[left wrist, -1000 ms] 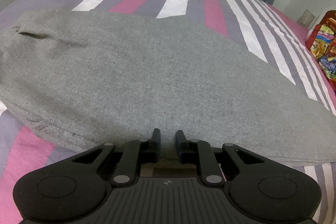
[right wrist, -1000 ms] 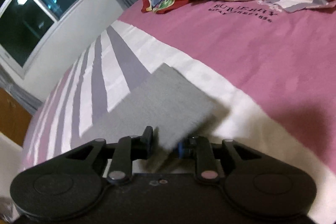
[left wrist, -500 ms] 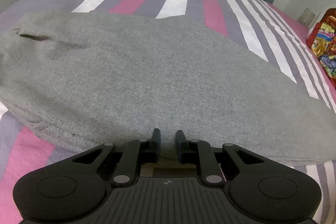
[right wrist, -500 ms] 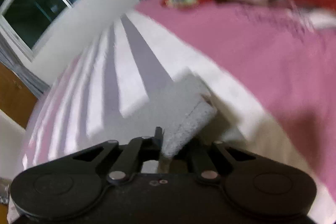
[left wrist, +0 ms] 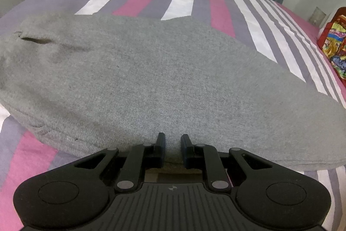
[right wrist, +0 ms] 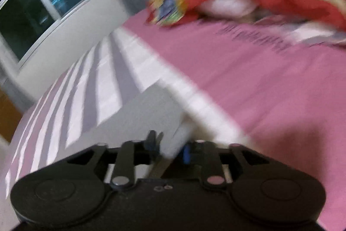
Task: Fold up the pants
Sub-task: 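Open the right tool and release the hem onto the bed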
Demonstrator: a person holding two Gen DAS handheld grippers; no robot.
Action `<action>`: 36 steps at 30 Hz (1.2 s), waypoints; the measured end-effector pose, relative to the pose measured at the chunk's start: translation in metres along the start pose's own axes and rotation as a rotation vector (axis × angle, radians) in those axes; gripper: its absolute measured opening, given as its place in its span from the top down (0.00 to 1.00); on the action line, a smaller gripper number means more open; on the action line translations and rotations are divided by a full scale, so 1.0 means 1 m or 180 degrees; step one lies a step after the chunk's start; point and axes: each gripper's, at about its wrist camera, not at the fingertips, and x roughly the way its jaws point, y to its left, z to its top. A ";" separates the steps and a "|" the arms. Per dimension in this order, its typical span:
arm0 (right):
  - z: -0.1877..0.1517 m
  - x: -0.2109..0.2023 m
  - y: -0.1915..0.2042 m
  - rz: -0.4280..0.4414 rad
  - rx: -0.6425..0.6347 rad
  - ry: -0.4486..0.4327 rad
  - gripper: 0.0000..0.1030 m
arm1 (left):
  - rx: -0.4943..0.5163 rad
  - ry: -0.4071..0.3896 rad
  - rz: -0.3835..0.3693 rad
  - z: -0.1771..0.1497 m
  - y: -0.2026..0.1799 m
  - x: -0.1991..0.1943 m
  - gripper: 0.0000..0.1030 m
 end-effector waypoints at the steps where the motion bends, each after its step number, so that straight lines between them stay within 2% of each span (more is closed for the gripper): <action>1: 0.003 -0.009 -0.005 -0.0101 0.0086 -0.0109 0.53 | 0.0006 -0.0005 0.0005 0.000 0.000 -0.001 0.84; 2: 0.006 -0.019 -0.006 -0.0141 0.0138 -0.0186 0.55 | 0.0027 -0.0015 0.0017 0.001 -0.002 -0.002 0.84; 4: 0.011 -0.028 0.005 -0.0040 -0.0060 -0.0212 0.54 | 0.0072 -0.0048 0.0022 0.002 -0.006 -0.006 0.84; 6: 0.005 -0.035 0.037 0.0035 -0.0563 -0.0227 0.52 | 0.0081 -0.0066 -0.0024 0.005 -0.013 -0.007 0.84; 8: -0.004 -0.029 0.070 0.0131 -0.0982 -0.0101 0.51 | 0.0111 -0.0078 -0.0067 0.009 -0.023 -0.006 0.84; 10: -0.019 -0.014 0.100 0.0140 -0.1347 0.0081 0.52 | 0.0127 -0.0087 -0.0066 0.012 -0.033 -0.003 0.84; 12: -0.034 0.005 0.122 0.0114 -0.1530 0.0234 0.52 | 0.0138 -0.0078 -0.0063 0.015 -0.041 0.003 0.84; 15: -0.059 0.027 0.137 0.0029 -0.1703 0.0491 0.51 | 0.0256 -0.0036 0.0029 0.014 -0.048 0.012 0.84; 16: -0.068 0.032 0.139 0.0006 -0.1841 0.0550 0.47 | 0.0287 -0.0039 0.0037 0.012 -0.049 0.012 0.84; 19: -0.102 0.017 0.140 -0.0009 -0.2281 0.0472 0.45 | 0.0314 -0.0045 0.0023 0.004 -0.045 0.008 0.84; 21: -0.110 0.008 0.134 0.0022 -0.2339 0.0463 0.45 | 0.0311 -0.0061 0.0002 -0.001 -0.042 0.005 0.84; 23: -0.108 0.005 0.131 0.0036 -0.2294 0.0493 0.40 | 0.0339 -0.0078 0.0017 -0.002 -0.043 0.004 0.84; 24: -0.104 0.006 0.132 0.0033 -0.2237 0.0548 0.25 | 0.0342 -0.0079 0.0034 -0.002 -0.044 0.004 0.84; 25: -0.102 0.007 0.134 0.0042 -0.2186 0.0644 0.00 | 0.0338 -0.0078 0.0047 -0.002 -0.045 0.004 0.84; 26: -0.104 0.012 0.139 0.0059 -0.2165 0.0794 0.00 | 0.0332 -0.0078 0.0054 -0.002 -0.045 0.004 0.84; 28: -0.112 0.015 0.152 -0.0092 -0.2266 0.0867 0.00 | 0.0335 -0.0080 0.0058 -0.002 -0.046 0.003 0.84; 30: -0.117 0.014 0.156 -0.0196 -0.2198 0.0808 0.00 | 0.0356 -0.0084 0.0059 -0.002 -0.046 0.001 0.84; 33: -0.119 0.009 0.155 -0.0130 -0.2246 0.0740 0.00 | 0.0356 -0.0120 0.0054 -0.001 -0.047 -0.007 0.84; 36: -0.116 -0.002 0.152 -0.0024 -0.2134 0.0648 0.04 | 0.0449 -0.0266 -0.0025 0.002 -0.057 -0.022 0.84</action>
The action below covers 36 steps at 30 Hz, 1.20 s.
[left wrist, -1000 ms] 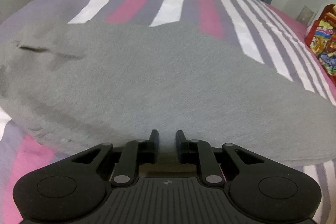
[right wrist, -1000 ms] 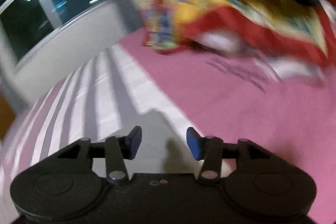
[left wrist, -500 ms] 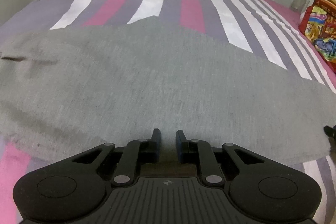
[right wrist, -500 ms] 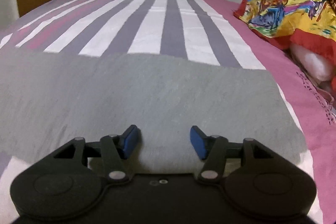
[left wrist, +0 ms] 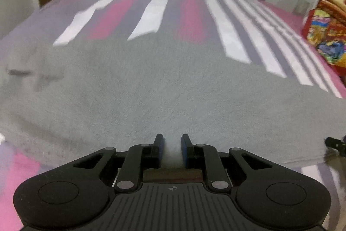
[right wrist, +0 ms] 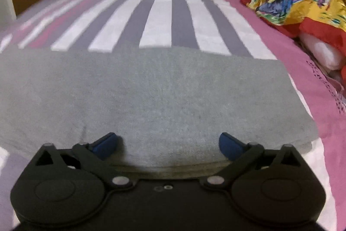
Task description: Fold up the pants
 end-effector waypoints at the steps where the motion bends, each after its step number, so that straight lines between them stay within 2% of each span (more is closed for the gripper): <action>1: 0.001 -0.007 0.000 0.0005 -0.0014 -0.0048 0.07 | 0.0061 -0.0036 -0.0024 0.003 -0.006 -0.002 0.84; 2: 0.004 -0.009 0.003 0.0001 -0.0073 -0.0094 0.12 | 0.0129 -0.0054 -0.0073 0.008 -0.015 -0.001 0.84; 4: 0.017 -0.005 0.009 -0.0019 -0.0180 -0.0130 0.32 | 0.0180 -0.0024 -0.0171 0.019 -0.032 0.007 0.84; 5: 0.023 -0.003 0.014 -0.0022 -0.0188 -0.0114 0.35 | 0.0173 0.0001 -0.0235 0.023 -0.041 0.013 0.84; 8: 0.039 0.010 0.020 0.0025 -0.0103 -0.0038 0.39 | 0.0214 0.0159 -0.0360 0.028 -0.069 0.036 0.84; 10: 0.033 0.018 0.023 0.0074 -0.0131 0.0141 0.44 | 0.0295 0.0299 -0.0339 0.020 -0.076 0.048 0.84; 11: 0.024 0.019 0.025 0.0092 -0.0192 0.0215 0.44 | 0.0346 0.0280 -0.0331 0.013 -0.076 0.048 0.84; 14: -0.004 0.005 0.030 0.0072 -0.0442 0.0147 0.44 | 0.0376 0.0276 -0.0397 -0.006 -0.069 0.036 0.84; 17: -0.009 -0.008 0.019 0.0176 -0.0331 0.0165 0.44 | 0.0469 0.0266 -0.0400 -0.012 -0.067 0.027 0.84; 19: -0.003 -0.016 0.013 0.0196 -0.0230 0.0137 0.59 | 0.0465 0.0284 -0.0366 -0.006 -0.070 0.025 0.84; 20: 0.002 -0.021 0.006 0.0201 -0.0117 0.0100 0.60 | 0.0455 0.0258 -0.0382 0.000 -0.072 0.023 0.84; 22: 0.011 -0.030 -0.017 0.0155 0.0195 0.0016 0.54 | 0.0506 0.0133 -0.0414 0.010 -0.081 0.020 0.84; 24: 0.011 -0.032 -0.050 0.0087 0.0594 0.0061 0.49 | 0.0516 0.0068 -0.0441 0.018 -0.090 0.022 0.84; 28: -0.004 -0.030 -0.112 0.0037 0.1368 0.0246 0.52 | 0.0479 0.0258 -0.0470 0.011 -0.101 0.044 0.84; 30: -0.015 -0.035 -0.133 0.0071 0.1705 0.0209 0.59 | 0.0660 0.0177 -0.0418 -0.002 -0.105 0.042 0.84; 33: -0.022 -0.041 -0.166 0.0134 0.2247 0.0057 0.60 | 0.0699 0.0177 -0.0449 -0.008 -0.101 0.033 0.84; 36: -0.022 -0.038 -0.171 0.0179 0.2338 0.0037 0.63 | 0.0619 0.0212 -0.0484 -0.005 -0.090 0.030 0.84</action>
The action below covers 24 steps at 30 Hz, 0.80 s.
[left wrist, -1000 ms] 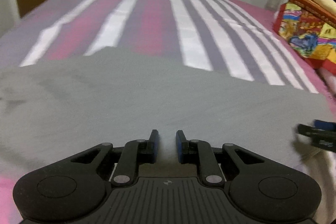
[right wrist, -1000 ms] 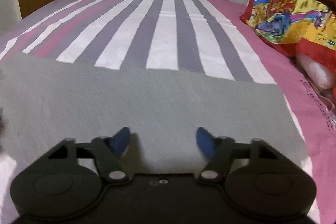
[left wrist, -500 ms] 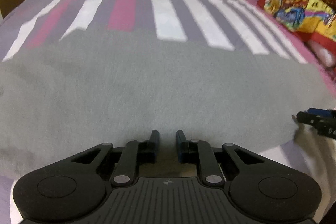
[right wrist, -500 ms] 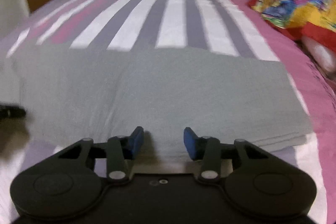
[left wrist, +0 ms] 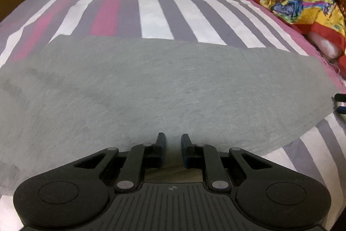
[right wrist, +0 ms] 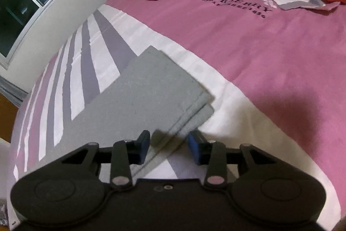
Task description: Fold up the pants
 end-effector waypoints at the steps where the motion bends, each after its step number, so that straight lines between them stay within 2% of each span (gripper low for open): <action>1: 0.000 0.002 0.001 -0.0022 -0.0035 -0.0004 0.63 | -0.0020 0.0012 0.0011 -0.001 0.003 -0.001 0.84; 5: 0.002 0.013 -0.001 -0.0114 0.0061 0.0020 0.67 | -0.0091 0.0022 0.0046 0.000 0.008 -0.005 0.84; 7: -0.003 0.003 0.008 -0.0192 -0.0030 -0.0115 0.66 | -0.0159 0.0008 0.0084 0.001 0.012 -0.009 0.84; 9: -0.004 -0.003 0.017 -0.0136 -0.0135 -0.0205 0.66 | -0.0309 0.0002 0.0109 0.001 0.025 -0.016 0.84; 13: 0.001 0.007 0.020 0.0009 0.0008 -0.0062 0.66 | -0.0648 0.0022 0.0157 -0.003 0.061 -0.028 0.84; 15: -0.002 0.006 0.025 -0.0086 -0.0016 -0.0056 0.66 | -0.0772 0.0026 0.0268 -0.007 0.082 -0.035 0.84; 18: -0.012 -0.003 0.056 -0.0275 -0.0593 -0.0235 0.65 | -0.0917 -0.0004 0.0424 -0.011 0.117 -0.050 0.84; 20: -0.021 -0.001 0.080 -0.0351 -0.0978 -0.0259 0.63 | -0.1063 -0.0001 0.0568 -0.014 0.145 -0.058 0.84; 22: -0.032 0.000 0.105 -0.0327 -0.1278 -0.0332 0.61 | -0.1286 -0.0017 0.0710 -0.021 0.175 -0.069 0.84; 24: -0.044 0.006 0.127 -0.0184 -0.1423 -0.0272 0.61 | -0.1560 -0.0059 0.0826 -0.032 0.205 -0.081 0.84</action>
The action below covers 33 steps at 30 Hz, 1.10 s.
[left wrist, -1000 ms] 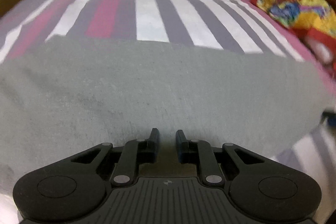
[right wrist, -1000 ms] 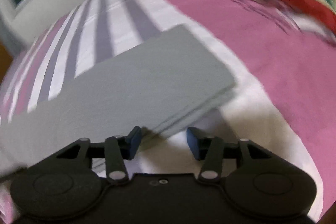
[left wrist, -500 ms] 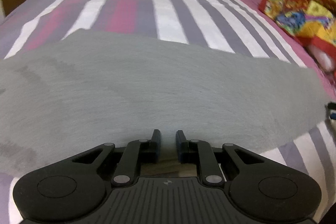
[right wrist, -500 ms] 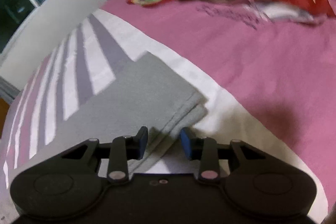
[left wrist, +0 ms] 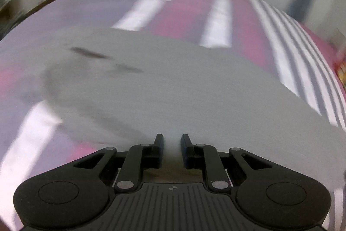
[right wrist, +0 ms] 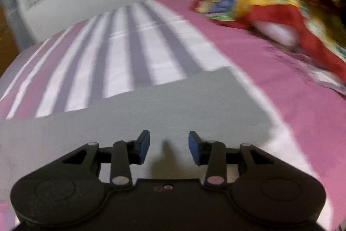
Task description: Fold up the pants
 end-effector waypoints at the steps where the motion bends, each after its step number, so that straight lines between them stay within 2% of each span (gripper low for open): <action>1: -0.002 0.004 0.012 0.0120 -0.0020 0.0060 0.63 | -0.0124 -0.0018 0.0037 0.002 0.015 -0.001 0.84; 5: -0.012 0.019 0.048 0.0348 -0.0144 0.0228 0.63 | -0.0636 -0.0030 0.0195 0.011 0.073 -0.004 0.84; 10: -0.026 0.025 0.067 0.0435 -0.0215 0.0364 0.62 | -0.0995 0.0026 0.0049 0.013 0.105 0.005 0.84; 13: -0.031 0.025 0.066 0.0417 -0.0204 0.0400 0.62 | -0.1033 0.0048 -0.0034 0.013 0.106 0.015 0.84; 19: -0.033 0.021 0.064 0.0383 -0.0191 0.0407 0.61 | -0.1068 0.0144 -0.0027 0.013 0.101 0.029 0.84; 31: -0.031 0.026 0.054 0.0310 -0.0155 0.0404 0.54 | -0.1253 0.0208 -0.0100 0.007 0.102 0.026 0.83; 32: -0.031 0.026 0.055 0.0311 -0.0169 0.0403 0.54 | -0.1269 0.0217 -0.0084 0.006 0.102 0.026 0.82; 33: -0.031 0.026 0.054 0.0318 -0.0170 0.0406 0.54 | -0.1287 0.0201 -0.0083 0.004 0.103 0.024 0.76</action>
